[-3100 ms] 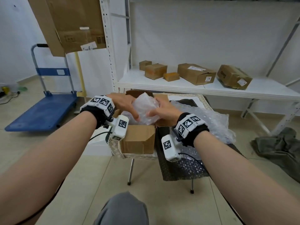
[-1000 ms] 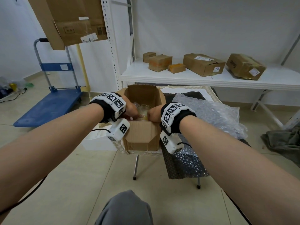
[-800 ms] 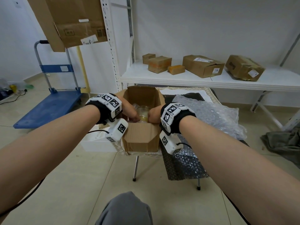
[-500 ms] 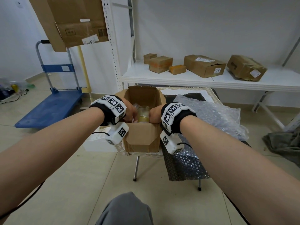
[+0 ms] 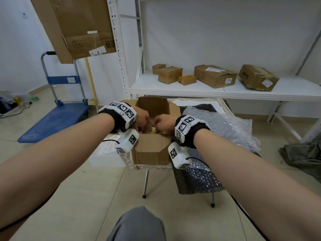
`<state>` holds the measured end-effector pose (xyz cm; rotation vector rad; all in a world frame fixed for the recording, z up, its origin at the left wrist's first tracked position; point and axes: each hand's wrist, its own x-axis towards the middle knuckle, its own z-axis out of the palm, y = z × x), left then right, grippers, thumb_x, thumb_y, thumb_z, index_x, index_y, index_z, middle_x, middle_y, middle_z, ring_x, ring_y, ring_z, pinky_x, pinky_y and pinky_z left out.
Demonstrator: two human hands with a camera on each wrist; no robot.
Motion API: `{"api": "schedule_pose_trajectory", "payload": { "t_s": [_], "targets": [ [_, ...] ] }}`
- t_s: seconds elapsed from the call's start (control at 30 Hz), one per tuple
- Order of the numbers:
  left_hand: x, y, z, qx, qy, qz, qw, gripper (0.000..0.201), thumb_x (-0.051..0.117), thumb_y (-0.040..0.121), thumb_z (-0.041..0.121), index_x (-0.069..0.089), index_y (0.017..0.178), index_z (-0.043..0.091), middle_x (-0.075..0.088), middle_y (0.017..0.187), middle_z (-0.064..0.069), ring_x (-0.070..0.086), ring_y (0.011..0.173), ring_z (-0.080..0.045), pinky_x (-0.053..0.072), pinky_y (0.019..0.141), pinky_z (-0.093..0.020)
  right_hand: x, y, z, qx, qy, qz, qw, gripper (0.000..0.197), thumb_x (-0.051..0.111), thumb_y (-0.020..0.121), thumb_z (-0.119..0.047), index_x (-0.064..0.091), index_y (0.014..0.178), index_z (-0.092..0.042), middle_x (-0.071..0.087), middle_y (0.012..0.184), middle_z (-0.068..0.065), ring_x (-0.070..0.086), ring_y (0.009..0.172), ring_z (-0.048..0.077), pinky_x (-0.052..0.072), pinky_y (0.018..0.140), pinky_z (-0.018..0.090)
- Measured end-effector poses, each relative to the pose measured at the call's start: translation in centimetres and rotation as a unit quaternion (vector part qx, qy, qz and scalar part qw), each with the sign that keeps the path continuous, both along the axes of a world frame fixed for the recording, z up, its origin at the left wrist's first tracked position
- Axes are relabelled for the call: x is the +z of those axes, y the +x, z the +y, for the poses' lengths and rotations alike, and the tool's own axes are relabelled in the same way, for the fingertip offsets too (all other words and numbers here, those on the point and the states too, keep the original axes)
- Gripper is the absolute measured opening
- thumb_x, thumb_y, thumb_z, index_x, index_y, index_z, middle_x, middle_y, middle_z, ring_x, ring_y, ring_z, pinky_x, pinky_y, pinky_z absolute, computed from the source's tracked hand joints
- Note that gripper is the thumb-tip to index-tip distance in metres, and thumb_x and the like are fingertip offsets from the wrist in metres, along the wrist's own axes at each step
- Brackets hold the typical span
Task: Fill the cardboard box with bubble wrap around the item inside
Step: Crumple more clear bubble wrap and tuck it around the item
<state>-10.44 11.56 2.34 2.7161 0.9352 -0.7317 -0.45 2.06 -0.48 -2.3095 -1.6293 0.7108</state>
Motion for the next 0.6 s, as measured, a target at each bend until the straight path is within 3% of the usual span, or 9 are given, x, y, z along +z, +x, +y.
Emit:
{"api": "schedule_pose_trajectory", "payload": {
  "t_s": [0.03,0.1,0.13,0.23,0.3,0.4,0.47,0.53,0.6],
  "targets": [
    [0.9,0.0,-0.2,0.004,-0.023,-0.032,0.999,0.03,0.054,0.094,0.008,0.069,0.119,0.015,0.071,0.107,-0.001,0.066,0.101,-0.018,0.052,0.095,-0.033,0.4,0.2,-0.3,-0.021,0.033,0.042,0.998,0.032,0.051,0.097,-0.008,0.06,0.127,-0.01,0.063,0.112,0.003,0.059,0.086,0.018,0.047,0.059,0.022],
    [2.4,0.4,-1.0,0.007,-0.029,-0.092,0.995,0.023,0.057,0.093,0.012,0.072,0.111,0.016,0.073,0.104,-0.002,0.067,0.091,-0.017,0.051,0.093,-0.034,1.1,0.4,-1.3,-0.064,0.104,0.104,0.987,0.028,0.054,0.095,-0.005,0.062,0.122,-0.009,0.062,0.104,0.005,0.054,0.072,0.012,0.042,0.054,0.019],
    [2.8,0.6,-1.3,0.01,-0.027,-0.123,0.992,0.019,0.06,0.093,0.015,0.073,0.106,0.015,0.073,0.1,-0.003,0.066,0.084,-0.016,0.051,0.09,-0.034,1.4,0.7,-1.6,-0.082,0.148,0.121,0.978,0.025,0.055,0.094,-0.005,0.065,0.117,-0.009,0.066,0.104,0.006,0.056,0.075,0.012,0.045,0.058,0.019],
    [3.7,2.0,-2.4,0.018,-0.004,-0.207,0.978,0.009,0.063,0.09,0.022,0.07,0.087,0.018,0.075,0.086,-0.001,0.068,0.075,-0.013,0.052,0.084,-0.03,2.3,1.6,-2.7,-0.155,0.243,0.15,0.946,0.017,0.056,0.09,-0.008,0.066,0.1,-0.017,0.069,0.11,0.005,0.061,0.104,0.019,0.052,0.092,0.031],
    [4.3,3.1,-3.7,0.017,0.009,-0.254,0.967,0.01,0.062,0.09,0.026,0.067,0.084,0.021,0.074,0.081,0.003,0.067,0.071,-0.011,0.05,0.08,-0.028,2.9,2.4,-3.7,-0.2,0.276,0.215,0.915,0.015,0.055,0.09,-0.006,0.061,0.097,-0.018,0.067,0.113,0.011,0.064,0.106,0.025,0.052,0.098,0.04],
    [4.4,4.9,-5.9,0.002,0.019,-0.305,0.952,0.008,0.063,0.089,0.024,0.068,0.087,0.018,0.072,0.086,0.002,0.063,0.079,-0.012,0.047,0.073,-0.027,2.8,4.3,-5.8,-0.239,0.317,0.265,0.879,0.015,0.051,0.091,-0.004,0.057,0.095,-0.016,0.071,0.099,0.017,0.07,0.088,0.026,0.058,0.089,0.043],
    [4.0,6.3,-7.6,-0.006,0.031,-0.327,0.944,0.008,0.063,0.088,0.022,0.069,0.089,0.016,0.07,0.089,0.001,0.061,0.084,-0.014,0.044,0.07,-0.024,2.4,5.6,-7.5,-0.253,0.329,0.276,0.867,0.016,0.047,0.093,-0.003,0.056,0.102,-0.012,0.07,0.086,0.015,0.068,0.077,0.024,0.06,0.084,0.04],
    [3.2,7.7,-9.3,-0.013,0.034,-0.336,0.941,0.011,0.064,0.087,0.022,0.069,0.092,0.015,0.07,0.092,-0.001,0.062,0.086,-0.016,0.045,0.072,-0.025,1.9,6.8,-9.1,-0.271,0.329,0.281,0.86,0.017,0.045,0.095,-0.002,0.056,0.106,-0.009,0.069,0.081,0.013,0.067,0.069,0.021,0.057,0.064,0.022],
    [2.5,9.1,-10.7,-0.016,0.027,-0.331,0.943,0.014,0.065,0.086,0.025,0.069,0.095,0.014,0.069,0.095,-0.002,0.063,0.088,-0.017,0.05,0.075,-0.029,1.5,7.7,-10.7,-0.292,0.32,0.27,0.86,0.015,0.045,0.094,-0.005,0.055,0.1,-0.014,0.07,0.089,0.013,0.066,0.066,0.018,0.041,0.042,0.01]
  ]
}}
